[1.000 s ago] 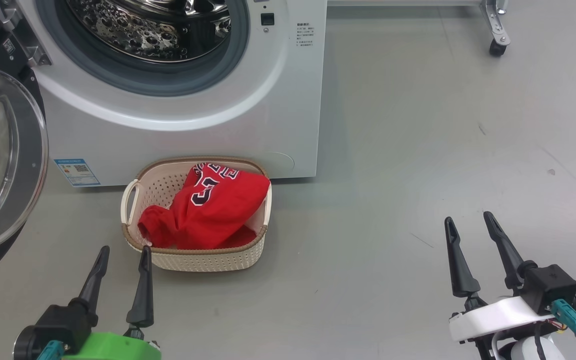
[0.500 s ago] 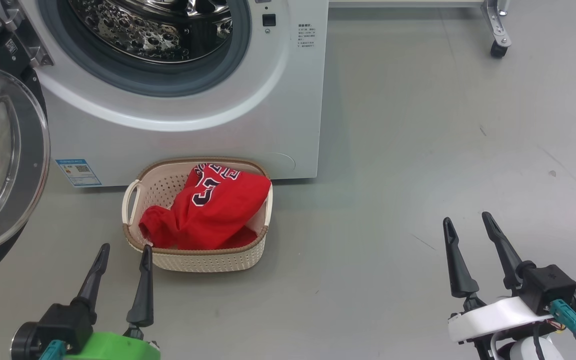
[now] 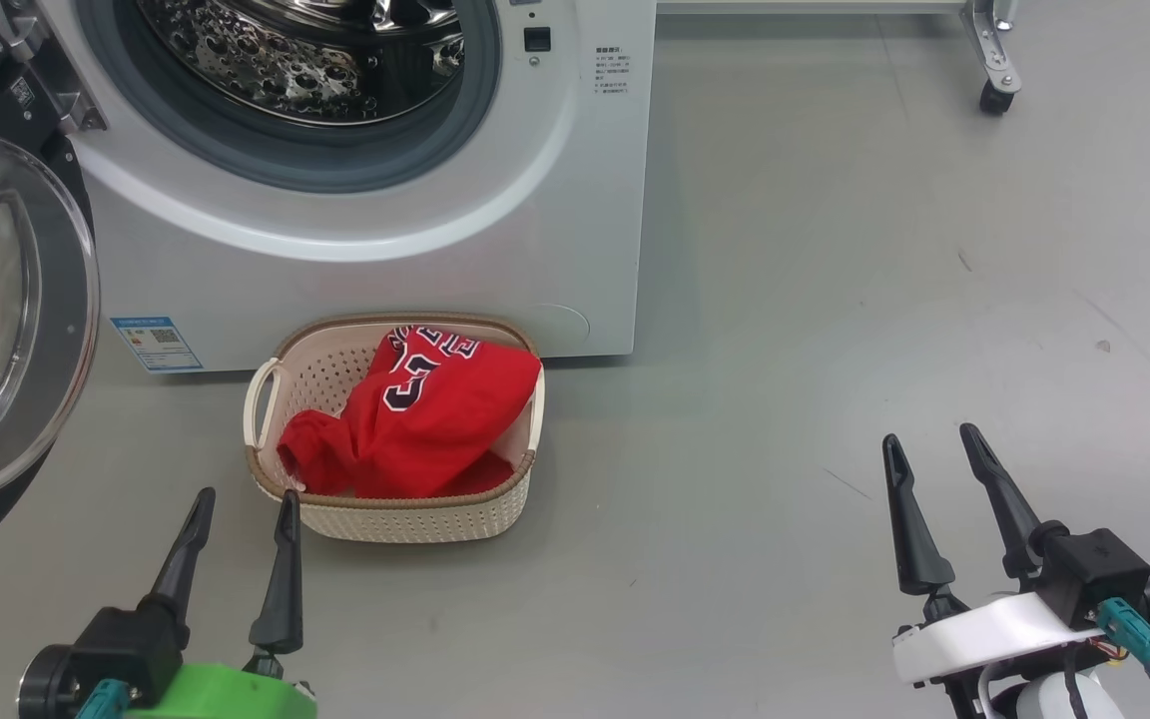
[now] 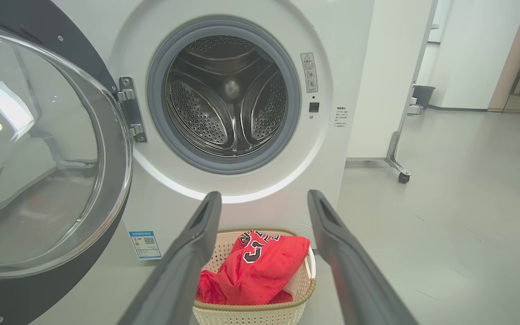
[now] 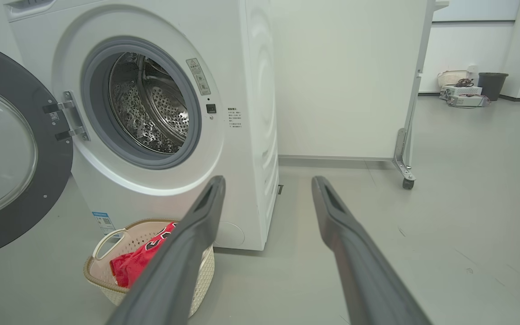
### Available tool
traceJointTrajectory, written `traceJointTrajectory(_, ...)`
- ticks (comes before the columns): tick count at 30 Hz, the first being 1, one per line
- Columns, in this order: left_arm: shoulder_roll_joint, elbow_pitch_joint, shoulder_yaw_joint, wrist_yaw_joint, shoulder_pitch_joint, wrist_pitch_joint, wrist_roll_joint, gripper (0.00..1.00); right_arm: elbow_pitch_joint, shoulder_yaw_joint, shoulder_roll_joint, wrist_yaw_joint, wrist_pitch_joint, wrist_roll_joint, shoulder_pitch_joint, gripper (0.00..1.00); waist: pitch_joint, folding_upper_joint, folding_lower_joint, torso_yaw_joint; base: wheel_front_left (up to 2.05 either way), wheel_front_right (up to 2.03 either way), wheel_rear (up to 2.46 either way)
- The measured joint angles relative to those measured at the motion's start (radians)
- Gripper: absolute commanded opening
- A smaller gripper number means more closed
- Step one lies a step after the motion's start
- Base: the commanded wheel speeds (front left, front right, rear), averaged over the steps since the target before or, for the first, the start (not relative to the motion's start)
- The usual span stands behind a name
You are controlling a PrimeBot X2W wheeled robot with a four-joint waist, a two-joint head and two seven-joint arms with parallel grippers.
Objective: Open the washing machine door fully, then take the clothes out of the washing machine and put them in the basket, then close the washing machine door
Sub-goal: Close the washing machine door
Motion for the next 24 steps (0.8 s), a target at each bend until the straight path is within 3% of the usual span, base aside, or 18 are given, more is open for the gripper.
traceJointTrajectory(12, 0.000, 0.007, -0.018, 0.004, -0.001, 0.000, -0.002, 1.00, -0.020, -0.003, 0.000, 0.000, 0.000, 0.012, 0.000, 1.00, 0.012, 0.0000, 0.0000, 0.040, 0.00, 0.00, 0.00)
traceJointTrajectory(24, 0.000, 0.008, -0.033, 0.015, -0.004, 0.000, -0.009, 1.00, -0.028, 0.008, -0.002, 0.013, 0.000, 0.003, 0.000, 1.00, 0.038, 0.0000, 0.0000, 0.173, 0.00, 0.00, 0.00)
